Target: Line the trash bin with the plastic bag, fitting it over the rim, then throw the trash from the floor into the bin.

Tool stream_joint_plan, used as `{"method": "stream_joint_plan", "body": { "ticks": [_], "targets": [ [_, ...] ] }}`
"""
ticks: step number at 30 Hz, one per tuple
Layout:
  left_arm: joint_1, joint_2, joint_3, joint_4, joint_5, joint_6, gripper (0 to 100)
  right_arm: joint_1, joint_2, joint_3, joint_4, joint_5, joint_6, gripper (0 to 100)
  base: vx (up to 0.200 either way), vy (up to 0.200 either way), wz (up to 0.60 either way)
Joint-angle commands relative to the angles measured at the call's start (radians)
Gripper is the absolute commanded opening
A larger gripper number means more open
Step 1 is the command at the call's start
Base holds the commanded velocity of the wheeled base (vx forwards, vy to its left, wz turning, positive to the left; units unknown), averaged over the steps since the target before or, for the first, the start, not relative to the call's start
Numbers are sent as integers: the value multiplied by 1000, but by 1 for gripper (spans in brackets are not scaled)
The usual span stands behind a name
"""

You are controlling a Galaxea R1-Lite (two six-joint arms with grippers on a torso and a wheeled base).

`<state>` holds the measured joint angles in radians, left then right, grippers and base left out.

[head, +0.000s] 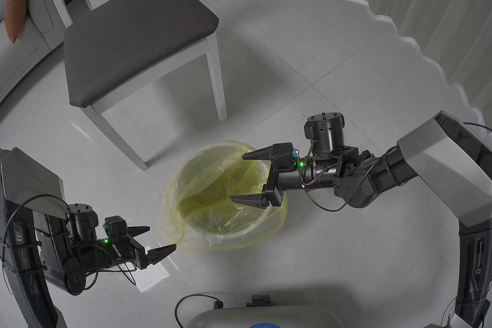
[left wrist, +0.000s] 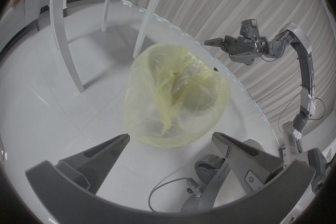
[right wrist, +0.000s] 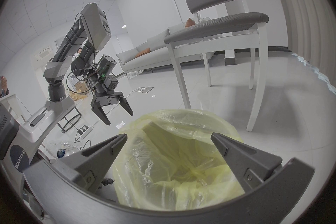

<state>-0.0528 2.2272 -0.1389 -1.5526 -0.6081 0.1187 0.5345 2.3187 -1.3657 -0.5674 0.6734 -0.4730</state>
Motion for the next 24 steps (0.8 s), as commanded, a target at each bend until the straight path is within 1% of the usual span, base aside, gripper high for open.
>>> {"method": "stream_joint_plan", "body": {
  "ticks": [1, 4, 13, 24],
  "targets": [
    [-9, -18, 10, -18, -1, 1, 100, -2, 33, -27, 17, 0, 2, 100, 0, 0, 0],
    [-21, -34, 21, -18, -1, 2, 100, -11, 74, -56, 23, 0, 4, 100, 0, 0, 0],
    [-19, -37, 25, -18, -1, 2, 100, -13, 177, -133, 35, 2, 16, 100, 0, 0, 0],
    [-19, -34, 25, -18, -1, 2, 100, -1, 191, -138, 57, 2, 14, 100, 0, 0, 0]
  ]
}}
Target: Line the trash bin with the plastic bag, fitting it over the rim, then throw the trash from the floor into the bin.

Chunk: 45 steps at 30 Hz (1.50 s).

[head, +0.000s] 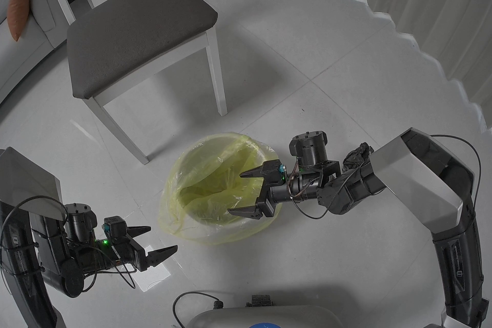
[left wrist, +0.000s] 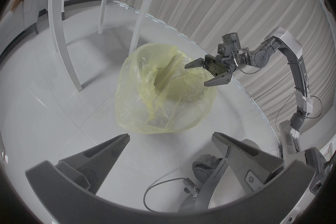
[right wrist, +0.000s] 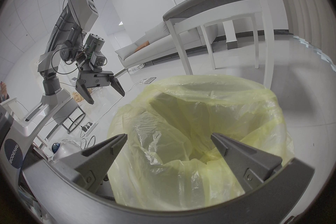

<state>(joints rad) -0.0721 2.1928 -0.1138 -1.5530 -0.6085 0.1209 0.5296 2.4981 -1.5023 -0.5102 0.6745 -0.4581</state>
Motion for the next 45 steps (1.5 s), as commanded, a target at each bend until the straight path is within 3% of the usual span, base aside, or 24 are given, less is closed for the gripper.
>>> {"method": "stream_joint_plan", "body": {
  "ticks": [1, 8, 9, 22, 34, 45],
  "targets": [
    [2, 1, 0, -18, 1, 0, 100, 6, 12, 1, -1, 0, -1, 100, 0, 0, 0],
    [5, 1, 3, -18, 1, 0, 100, 12, 8, 7, -2, 0, -7, 100, 0, 0, 0],
    [5, 1, 3, -18, 1, 0, 100, 13, 7, 7, -1, 0, -5, 0, 0, 0, 0],
    [0, 5, 3, -18, 1, 0, 100, 26, -15, 56, -2, 0, -7, 0, 0, 0, 0],
    [-2, 4, 5, -18, 1, 0, 100, 76, -131, 231, -17, -1, -34, 0, 0, 0, 0],
    [2, 2, 5, -18, 1, -3, 100, 82, -82, 267, -57, -1, -37, 0, 0, 0, 0]
  ]
}}
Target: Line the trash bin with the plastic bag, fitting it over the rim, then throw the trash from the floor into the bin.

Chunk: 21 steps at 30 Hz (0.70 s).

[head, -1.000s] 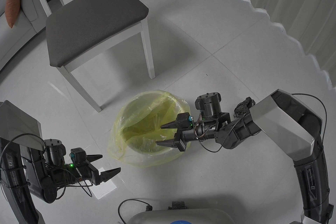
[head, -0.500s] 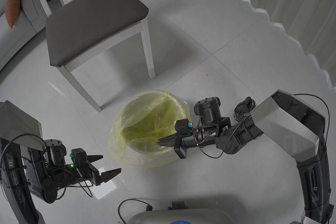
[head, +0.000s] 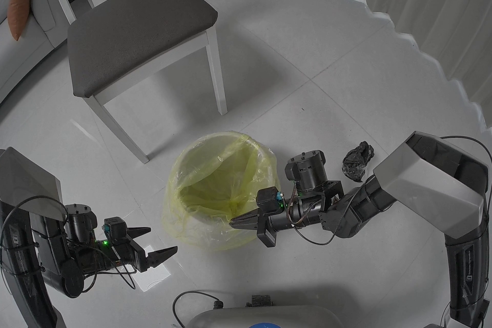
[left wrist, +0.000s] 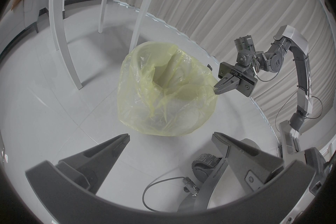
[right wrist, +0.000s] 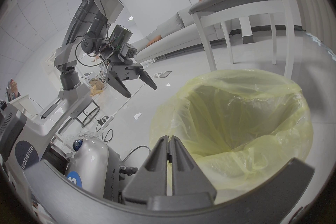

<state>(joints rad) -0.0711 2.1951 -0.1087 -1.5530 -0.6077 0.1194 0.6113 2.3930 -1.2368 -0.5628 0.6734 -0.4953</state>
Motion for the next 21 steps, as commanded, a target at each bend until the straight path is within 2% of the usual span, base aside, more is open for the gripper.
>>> {"method": "stream_joint_plan", "body": {
  "ticks": [1, 18, 19, 21],
  "targets": [
    [1, 0, -2, -18, 0, -3, 100, 2, 32, 3, -12, 0, 0, 0, 0, 0, 0],
    [2, 2, -5, -18, 0, -6, 100, 8, 86, -3, -17, 0, -11, 0, 0, 0, 0],
    [2, 2, -6, -18, 0, -7, 100, 7, 86, 0, -17, 2, -17, 100, 0, 0, 0],
    [4, 0, -8, -18, 0, -7, 100, 7, 83, 2, -16, 0, -20, 100, 0, 0, 0]
  ]
}}
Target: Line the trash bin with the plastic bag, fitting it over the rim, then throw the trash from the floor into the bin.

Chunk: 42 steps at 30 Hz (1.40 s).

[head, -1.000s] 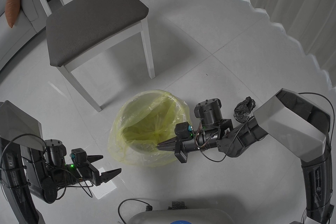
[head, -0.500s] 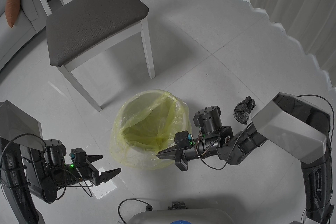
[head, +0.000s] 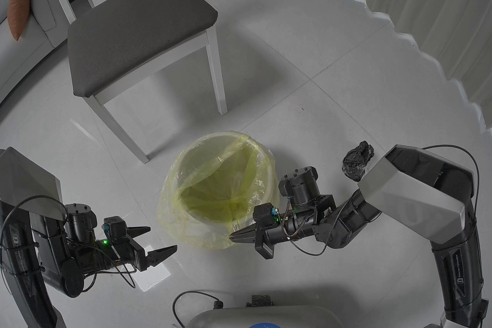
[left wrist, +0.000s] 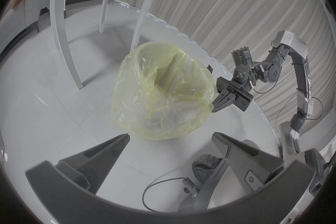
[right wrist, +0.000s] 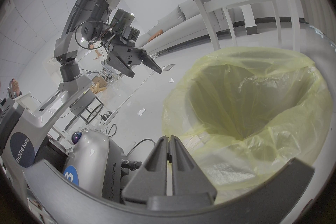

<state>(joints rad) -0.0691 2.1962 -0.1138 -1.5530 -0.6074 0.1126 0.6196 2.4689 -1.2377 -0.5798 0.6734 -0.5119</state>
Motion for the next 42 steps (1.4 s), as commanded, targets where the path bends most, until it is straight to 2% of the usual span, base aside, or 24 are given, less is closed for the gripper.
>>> {"method": "stream_joint_plan", "body": {
  "ticks": [1, 11, 20, 24, 27, 28, 29, 30, 32, 36, 42],
  "targets": [
    [2, -1, -3, -18, 0, -1, 100, -1, 7, 3, 1, 0, -4, 100, 0, 0, 0],
    [-1, -27, -7, -18, 2, -4, 100, 5, -56, 38, 0, 0, -5, 100, 0, 0, 0],
    [-15, -76, -7, -18, 2, -2, 100, 22, -146, 152, -23, 0, -13, 100, 0, 0, 0],
    [-49, -87, -24, -18, 6, 1, 100, 23, -200, 218, -52, 0, -14, 100, 0, 0, 0],
    [-86, -82, -76, -18, 60, 4, 100, 19, -245, 271, -84, 0, -14, 100, 0, 0, 0],
    [-121, -78, -124, -18, 130, 7, 100, 14, -277, 311, -111, 0, -13, 100, 0, 0, 0],
    [-136, -76, -145, -18, 160, 9, 100, 12, -289, 326, -123, 0, -11, 100, 0, 0, 0],
    [-176, -73, -201, -18, 233, 10, 100, 3, -324, 366, -152, 0, -10, 100, 0, 0, 0],
    [-219, -73, -264, -18, 290, 10, 100, -11, -370, 412, -180, 0, -7, 100, 0, 0, 0],
    [-258, -65, -348, -18, 298, 24, 100, -40, -458, 480, -199, 0, -5, 100, 0, 0, 0],
    [-259, -70, -343, -18, 314, 33, 100, -81, -547, 527, -199, 0, 9, 100, 0, 0, 0]
  ]
}}
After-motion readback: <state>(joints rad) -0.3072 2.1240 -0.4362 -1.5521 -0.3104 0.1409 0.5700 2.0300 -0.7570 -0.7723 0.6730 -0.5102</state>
